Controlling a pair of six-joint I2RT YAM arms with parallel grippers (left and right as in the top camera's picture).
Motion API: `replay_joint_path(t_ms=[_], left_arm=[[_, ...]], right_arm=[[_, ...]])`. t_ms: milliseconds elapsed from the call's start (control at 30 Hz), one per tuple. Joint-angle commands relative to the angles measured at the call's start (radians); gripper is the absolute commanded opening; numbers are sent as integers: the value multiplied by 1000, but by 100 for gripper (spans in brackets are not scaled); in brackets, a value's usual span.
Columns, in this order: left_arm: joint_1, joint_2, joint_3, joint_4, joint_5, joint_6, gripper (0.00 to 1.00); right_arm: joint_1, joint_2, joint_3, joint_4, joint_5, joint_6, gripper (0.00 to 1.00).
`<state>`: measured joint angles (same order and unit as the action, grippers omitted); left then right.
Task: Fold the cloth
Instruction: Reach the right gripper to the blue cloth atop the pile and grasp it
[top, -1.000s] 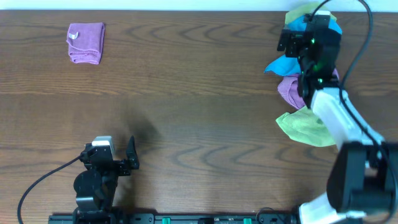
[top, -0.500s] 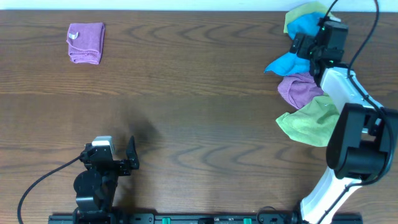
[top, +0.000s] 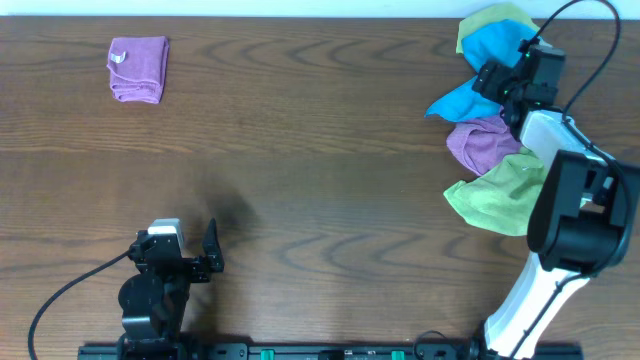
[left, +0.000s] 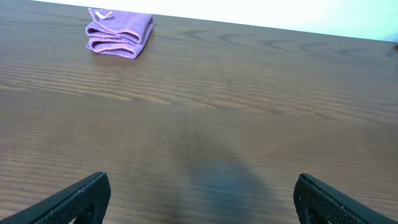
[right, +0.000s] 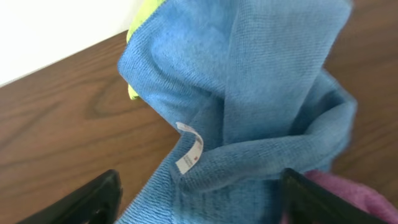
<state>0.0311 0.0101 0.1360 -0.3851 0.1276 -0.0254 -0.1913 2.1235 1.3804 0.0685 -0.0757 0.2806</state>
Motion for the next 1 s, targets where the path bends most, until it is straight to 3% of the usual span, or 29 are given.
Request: replay_joint_path(t_ms=[0,67,100,133,167,633,733,833,967], left_arm=[[1,-6,-21,-3,-4,7,95],[1,-6,-21,-3,-4,7,95],[1,-6,-21,-3,-4,6,95],[1,-6,-21,-3,-4,7,95],[1,-6,-21,-3,-4,7,95],[1,-6,-21,-3,-4,7,96],[1,-6,-21,-3,-4,7,95],[1,-6,-21,-3,-4,6,95],[1,-6,-21,-3,-4,7,95]], right_arm=[[3,33,16,21,-41,57,66],[3,39,16,25,-41,56,49],[3,41,16,24,-40,56,49],[3,44,16,24,-37,56,68],[3,45,16,21,-34,56,78],[7,90,17,45,56,67,78],[17,107,18,51,56,67,74],[23,131,20,53,48,67,66],[32,145,30,55,30,67,15]])
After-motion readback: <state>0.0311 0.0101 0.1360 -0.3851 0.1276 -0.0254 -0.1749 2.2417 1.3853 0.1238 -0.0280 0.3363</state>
